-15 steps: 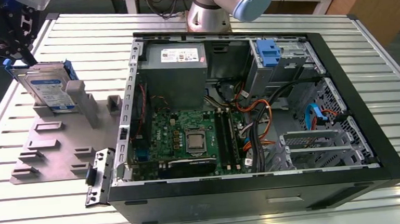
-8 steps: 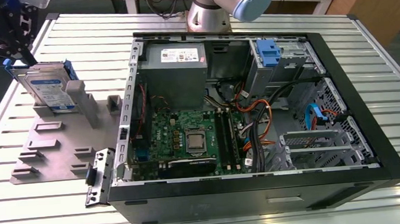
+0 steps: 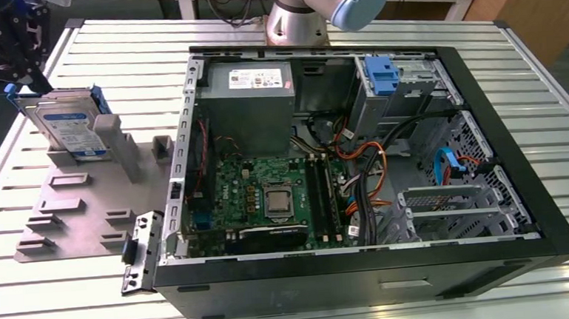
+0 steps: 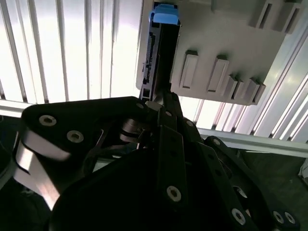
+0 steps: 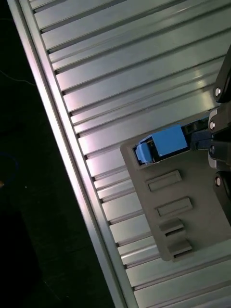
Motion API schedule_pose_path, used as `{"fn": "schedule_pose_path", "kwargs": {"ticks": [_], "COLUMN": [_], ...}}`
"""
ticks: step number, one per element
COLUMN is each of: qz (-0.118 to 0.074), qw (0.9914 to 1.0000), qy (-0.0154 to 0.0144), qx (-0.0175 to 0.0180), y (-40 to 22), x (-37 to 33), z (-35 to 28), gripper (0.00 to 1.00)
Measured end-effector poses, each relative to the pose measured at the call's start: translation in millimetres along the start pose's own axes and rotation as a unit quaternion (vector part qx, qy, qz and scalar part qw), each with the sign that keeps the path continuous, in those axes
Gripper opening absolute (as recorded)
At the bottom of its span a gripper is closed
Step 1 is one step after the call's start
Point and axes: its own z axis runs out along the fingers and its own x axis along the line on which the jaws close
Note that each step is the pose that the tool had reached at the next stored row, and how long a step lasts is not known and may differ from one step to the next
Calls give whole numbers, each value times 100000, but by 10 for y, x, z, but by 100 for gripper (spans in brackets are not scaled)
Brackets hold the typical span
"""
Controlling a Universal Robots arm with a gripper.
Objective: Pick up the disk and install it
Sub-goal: 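Pick up the disk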
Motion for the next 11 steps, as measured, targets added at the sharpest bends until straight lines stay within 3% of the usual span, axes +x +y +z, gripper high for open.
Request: {"fn": "schedule_pose_path", "kwargs": {"ticks": [3, 6, 11], "qz": [-2677, -5449, -9926], "qw": [99964, 99851, 99505], "qy": [105, 202, 361], "qx": [-63, -128, -238], "y": [0, 0, 0], "x": [0, 0, 0], "z": [2, 3, 8], "gripper": [11, 11, 11]}}
